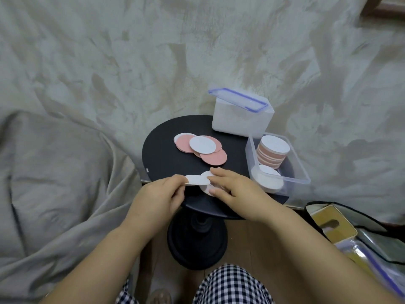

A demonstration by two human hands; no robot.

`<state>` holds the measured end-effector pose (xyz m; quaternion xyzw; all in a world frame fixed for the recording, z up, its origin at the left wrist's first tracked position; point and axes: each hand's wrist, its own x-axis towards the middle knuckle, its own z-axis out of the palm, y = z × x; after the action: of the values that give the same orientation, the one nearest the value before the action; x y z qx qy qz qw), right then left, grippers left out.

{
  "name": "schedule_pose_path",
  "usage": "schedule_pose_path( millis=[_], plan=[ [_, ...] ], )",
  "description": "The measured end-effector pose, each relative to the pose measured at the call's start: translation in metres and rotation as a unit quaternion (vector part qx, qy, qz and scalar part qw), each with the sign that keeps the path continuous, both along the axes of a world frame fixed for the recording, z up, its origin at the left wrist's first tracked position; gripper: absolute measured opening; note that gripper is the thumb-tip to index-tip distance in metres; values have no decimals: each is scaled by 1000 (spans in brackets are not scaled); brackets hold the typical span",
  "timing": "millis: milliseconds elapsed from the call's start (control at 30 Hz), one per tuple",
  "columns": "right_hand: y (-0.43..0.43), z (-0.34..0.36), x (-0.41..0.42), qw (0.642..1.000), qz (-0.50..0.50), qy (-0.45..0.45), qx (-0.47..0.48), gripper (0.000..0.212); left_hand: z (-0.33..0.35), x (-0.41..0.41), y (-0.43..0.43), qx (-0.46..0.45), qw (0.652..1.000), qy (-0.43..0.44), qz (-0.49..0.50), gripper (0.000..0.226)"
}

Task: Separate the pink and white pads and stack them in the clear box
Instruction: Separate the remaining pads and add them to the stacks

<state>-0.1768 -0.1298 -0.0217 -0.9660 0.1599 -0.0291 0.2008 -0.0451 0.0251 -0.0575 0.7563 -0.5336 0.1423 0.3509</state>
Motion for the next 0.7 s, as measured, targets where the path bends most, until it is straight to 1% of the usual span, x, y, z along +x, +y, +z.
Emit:
schedule_pose_path(
  millis=[100,167,233,300,400,467,533,600,633,700],
  plan=[
    [-1,-6,-7,1000,-5,-15,15,53,5,-1,5,-64,990,115,44,7],
    [-2,-7,-9,999,-13,-39,21,51,9,-2,5,-101,971,204,73,10],
    [-1,-8,-9,998,-11,-55,19,46,12,-3,4,-124,949,281,75,13],
    [-1,-7,-9,997,-8,-71,18,39,14,-4,3,-136,937,314,71,13],
    [2,-5,-10,993,-21,-117,7,26,15,-6,3,-149,930,329,69,18],
    [4,-3,-9,988,-47,-141,-28,22,16,-7,2,-154,925,340,72,22],
    [6,-1,-8,980,-82,-181,-30,20,16,-8,0,-158,914,365,76,24],
    [8,2,-6,964,-114,-238,6,17,16,-12,-3,-170,894,411,62,21],
    [10,4,-5,957,-129,-260,30,16,16,-15,-6,-176,878,443,47,18],
    [13,8,-1,946,-149,-278,71,17,18,-24,-11,-185,835,518,11,15]
  ],
)
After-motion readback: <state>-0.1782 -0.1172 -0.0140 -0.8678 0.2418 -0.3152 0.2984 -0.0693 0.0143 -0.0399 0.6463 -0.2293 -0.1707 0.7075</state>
